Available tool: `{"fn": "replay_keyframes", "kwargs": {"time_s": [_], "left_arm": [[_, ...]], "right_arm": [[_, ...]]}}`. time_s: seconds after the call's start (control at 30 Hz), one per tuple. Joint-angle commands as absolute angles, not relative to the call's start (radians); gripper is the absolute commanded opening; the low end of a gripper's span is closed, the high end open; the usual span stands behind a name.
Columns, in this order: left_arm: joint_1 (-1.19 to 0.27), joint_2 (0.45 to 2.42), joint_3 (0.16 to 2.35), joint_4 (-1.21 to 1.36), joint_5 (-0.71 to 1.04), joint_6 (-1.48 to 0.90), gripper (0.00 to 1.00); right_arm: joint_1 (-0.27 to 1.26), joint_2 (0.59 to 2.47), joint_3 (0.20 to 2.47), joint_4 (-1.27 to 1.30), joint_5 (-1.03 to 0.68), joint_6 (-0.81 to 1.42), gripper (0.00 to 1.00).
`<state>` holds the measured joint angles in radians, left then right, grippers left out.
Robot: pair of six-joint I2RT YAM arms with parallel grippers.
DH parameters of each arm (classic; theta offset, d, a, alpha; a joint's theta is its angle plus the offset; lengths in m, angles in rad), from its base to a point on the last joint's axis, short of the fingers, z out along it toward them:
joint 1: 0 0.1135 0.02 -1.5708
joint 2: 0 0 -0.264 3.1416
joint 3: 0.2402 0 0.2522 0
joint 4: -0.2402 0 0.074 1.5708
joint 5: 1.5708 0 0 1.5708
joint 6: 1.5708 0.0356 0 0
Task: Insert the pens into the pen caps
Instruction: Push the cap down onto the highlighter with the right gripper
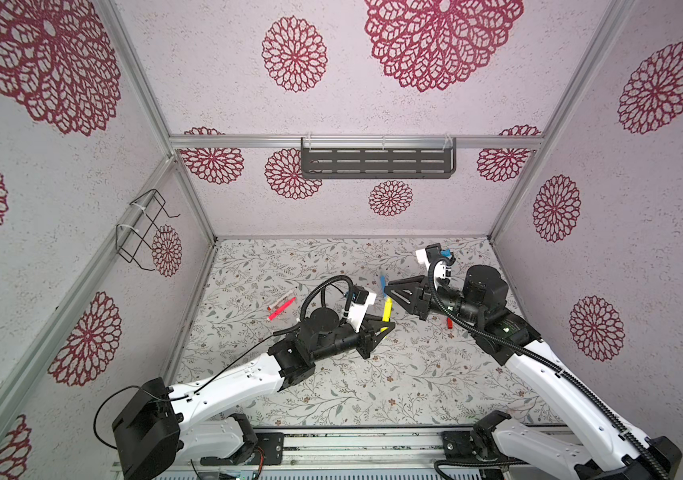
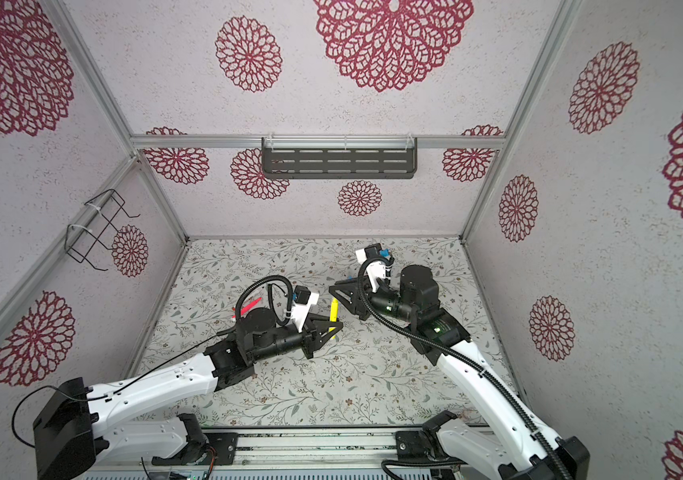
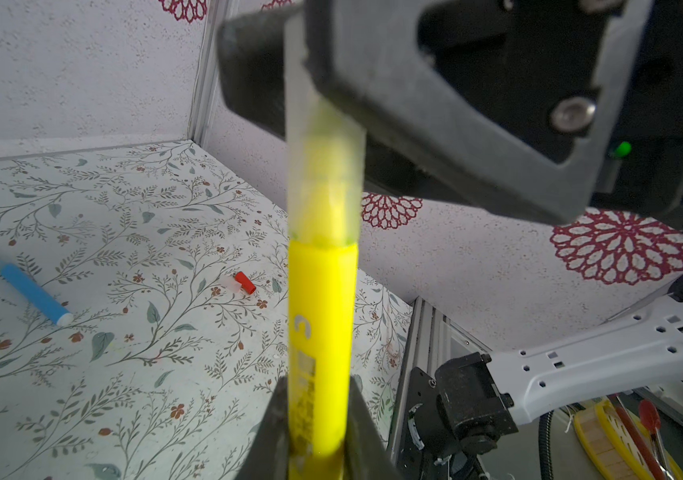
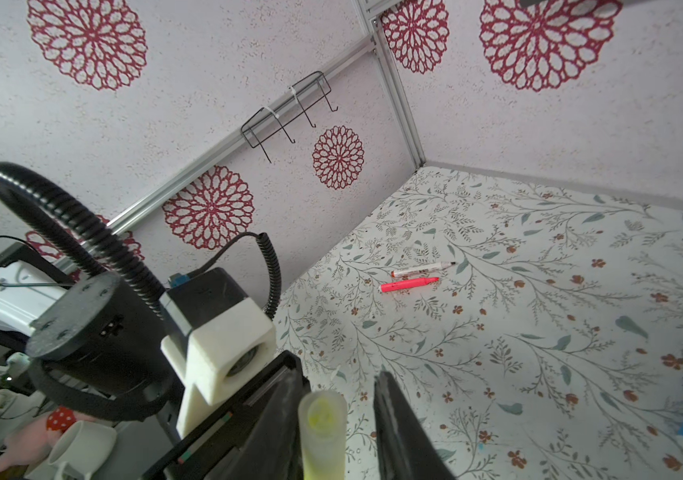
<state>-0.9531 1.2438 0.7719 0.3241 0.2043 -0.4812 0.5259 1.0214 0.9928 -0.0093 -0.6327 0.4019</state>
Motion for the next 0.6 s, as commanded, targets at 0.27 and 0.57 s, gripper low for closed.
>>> {"fn": "replay_keyframes", "kwargs": {"time_s": [0.27, 0.57], "left_arm": [[-0.972, 1.246, 0.843, 0.303, 0.208, -0.460, 0.00], [-0.952, 1.196, 0.869, 0.284, 0.194, -0.444, 0.00]], "right_arm": [[0.550, 1.020, 0.989, -0.073, -0.599, 0.333, 0.07], [0.582, 0.995, 0.899, -0.067, -0.565, 0.340, 0.00]]}}
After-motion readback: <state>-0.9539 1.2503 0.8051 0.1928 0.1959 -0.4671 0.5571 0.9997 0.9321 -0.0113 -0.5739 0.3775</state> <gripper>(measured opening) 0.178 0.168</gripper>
